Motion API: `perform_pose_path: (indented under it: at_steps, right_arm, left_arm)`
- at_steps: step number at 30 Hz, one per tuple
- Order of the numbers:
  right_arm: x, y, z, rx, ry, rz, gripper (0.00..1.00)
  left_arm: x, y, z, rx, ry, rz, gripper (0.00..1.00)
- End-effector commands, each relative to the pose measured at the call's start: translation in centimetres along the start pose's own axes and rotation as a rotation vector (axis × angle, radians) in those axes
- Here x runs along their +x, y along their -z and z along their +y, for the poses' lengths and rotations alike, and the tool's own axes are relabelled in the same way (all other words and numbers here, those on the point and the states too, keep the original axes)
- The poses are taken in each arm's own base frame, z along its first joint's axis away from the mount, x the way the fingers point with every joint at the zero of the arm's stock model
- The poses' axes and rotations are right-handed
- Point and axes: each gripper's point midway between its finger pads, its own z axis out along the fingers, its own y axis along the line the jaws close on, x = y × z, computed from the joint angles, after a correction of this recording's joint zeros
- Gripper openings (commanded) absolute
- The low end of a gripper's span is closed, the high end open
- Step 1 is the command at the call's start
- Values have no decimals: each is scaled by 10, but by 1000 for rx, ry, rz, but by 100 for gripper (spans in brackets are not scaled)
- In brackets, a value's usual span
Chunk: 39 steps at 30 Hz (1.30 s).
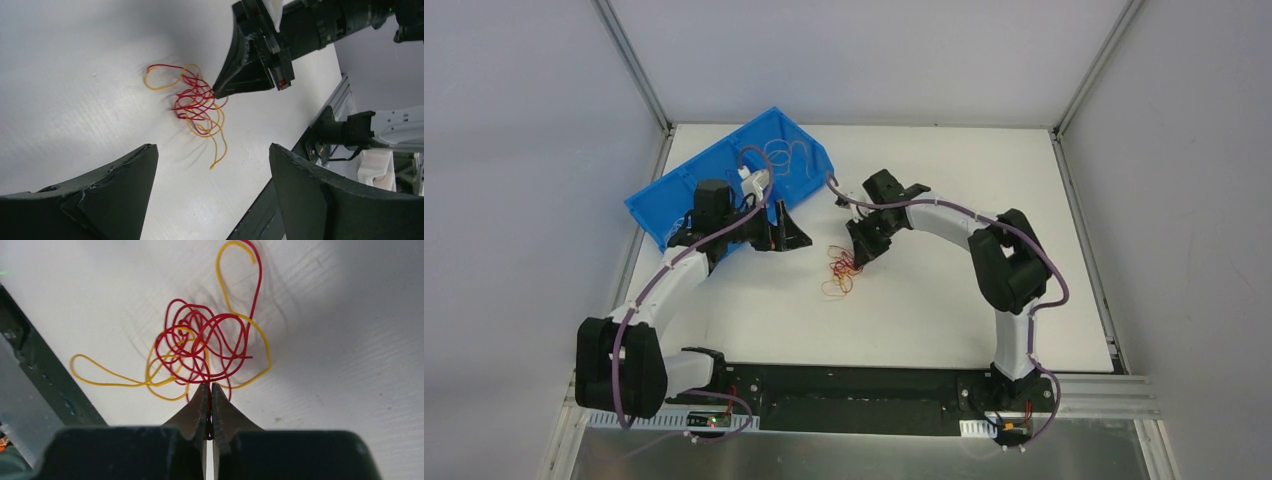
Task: Untangle the cables
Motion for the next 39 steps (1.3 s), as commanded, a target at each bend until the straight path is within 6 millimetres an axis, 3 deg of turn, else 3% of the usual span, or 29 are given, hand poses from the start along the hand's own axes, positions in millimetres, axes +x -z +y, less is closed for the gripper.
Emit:
perform_pose_path:
  at_steps: [1,7,11,19,24,31,33,34,35,36,39]
  right_arm:
    - [-32,41,40,-83,-25,-148,0]
    - [-36,49,54,-131,-70,-159,0]
    - [-31,47,50,-116,-71,-141,0]
    - [-24,36,31,-41,-111,-111,0]
    - [-13,25,15,15,-143,-69,0]
    - [-7,22,10,24,-165,-61,0]
    - [-6,22,8,31,-166,-60,0]
    - [-6,23,6,39,-167,-62,0]
    - [-5,24,4,51,-166,-62,0]
    - [-4,25,0,70,-164,-64,0]
    - [0,34,-18,148,-166,-75,0]
  left_arm:
    - [21,6,-46,159,-225,53,83]
    - [46,-13,-64,227,-447,145,80]
    - [58,-28,-47,196,-527,213,76]
    - [116,-46,-32,180,-646,364,64]
    - [129,-66,-27,136,-683,409,53]
    - [146,-91,-8,44,-745,449,52]
    - [146,-100,-10,40,-771,442,44]
    - [145,-102,-11,36,-776,442,34]
    - [142,-102,-13,31,-781,438,10]
    - [139,-99,-16,27,-776,444,0]
    - [124,-78,-52,93,-748,448,0]
